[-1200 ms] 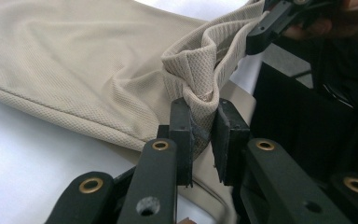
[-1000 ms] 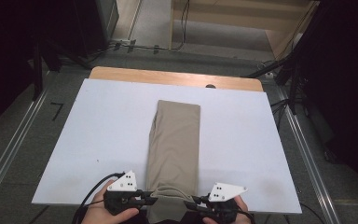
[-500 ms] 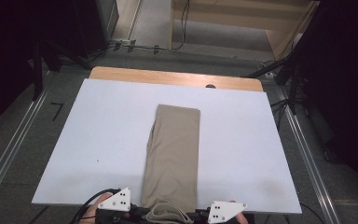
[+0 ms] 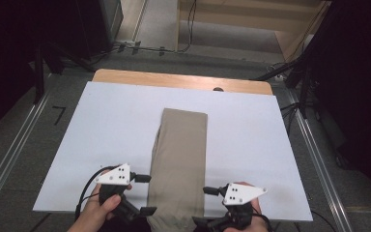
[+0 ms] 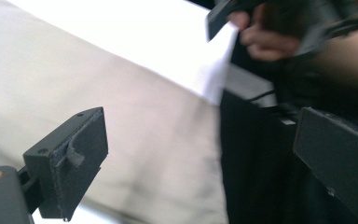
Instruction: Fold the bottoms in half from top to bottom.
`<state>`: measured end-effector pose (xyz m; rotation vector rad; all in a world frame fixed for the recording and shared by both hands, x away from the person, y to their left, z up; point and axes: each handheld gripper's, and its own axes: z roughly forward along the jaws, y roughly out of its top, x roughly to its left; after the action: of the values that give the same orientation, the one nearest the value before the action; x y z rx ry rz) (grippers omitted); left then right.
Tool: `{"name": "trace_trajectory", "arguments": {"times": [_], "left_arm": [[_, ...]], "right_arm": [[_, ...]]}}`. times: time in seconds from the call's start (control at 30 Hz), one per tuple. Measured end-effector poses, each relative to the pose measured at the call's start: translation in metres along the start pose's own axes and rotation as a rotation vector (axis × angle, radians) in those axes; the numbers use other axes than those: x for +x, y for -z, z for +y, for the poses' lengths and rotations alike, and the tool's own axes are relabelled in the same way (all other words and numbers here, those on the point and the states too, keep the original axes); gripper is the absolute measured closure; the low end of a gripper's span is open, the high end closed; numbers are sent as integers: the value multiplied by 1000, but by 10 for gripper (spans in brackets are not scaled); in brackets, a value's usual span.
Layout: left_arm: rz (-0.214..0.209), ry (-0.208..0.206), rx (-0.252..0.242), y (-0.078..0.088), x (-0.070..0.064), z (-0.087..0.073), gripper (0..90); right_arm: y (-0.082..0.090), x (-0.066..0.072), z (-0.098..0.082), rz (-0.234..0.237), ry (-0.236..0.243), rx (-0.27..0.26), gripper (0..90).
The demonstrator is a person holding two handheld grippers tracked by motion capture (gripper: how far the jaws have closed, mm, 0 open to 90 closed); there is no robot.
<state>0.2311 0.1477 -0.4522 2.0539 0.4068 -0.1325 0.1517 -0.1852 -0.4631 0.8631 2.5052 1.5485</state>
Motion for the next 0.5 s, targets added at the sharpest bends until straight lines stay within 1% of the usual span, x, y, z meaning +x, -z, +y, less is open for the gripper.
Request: {"name": "trace_trajectory", "arguments": {"times": [0.03,0.07,0.1,0.13,0.23,0.3,0.37,0.43,0.5], "left_arm": [[6,3,-3,-2,5,3,2],[17,2,-4,-4,13,7,0],[24,5,-9,-7,21,12,0],[33,8,-13,-11,29,16,0],[41,12,-26,-22,54,28,0],[50,20,-34,-29,73,38,0],[66,28,-39,-35,89,45,0],[80,32,-39,-39,104,52,0],[94,33,-33,-45,120,60,0]], "right_arm": [[-1,-8,5,-7,4,-5,79],[-1,-14,8,-15,2,-6,57],[-2,-22,13,-27,-4,-12,4],[-4,-31,17,-28,-10,-10,0],[-11,-58,29,-57,-27,-23,0],[-17,-76,37,-87,-32,-11,0],[-24,-98,44,-115,-47,-10,0],[-29,-116,50,-133,-58,-2,0],[-34,-136,57,-162,-75,0,0]]}}
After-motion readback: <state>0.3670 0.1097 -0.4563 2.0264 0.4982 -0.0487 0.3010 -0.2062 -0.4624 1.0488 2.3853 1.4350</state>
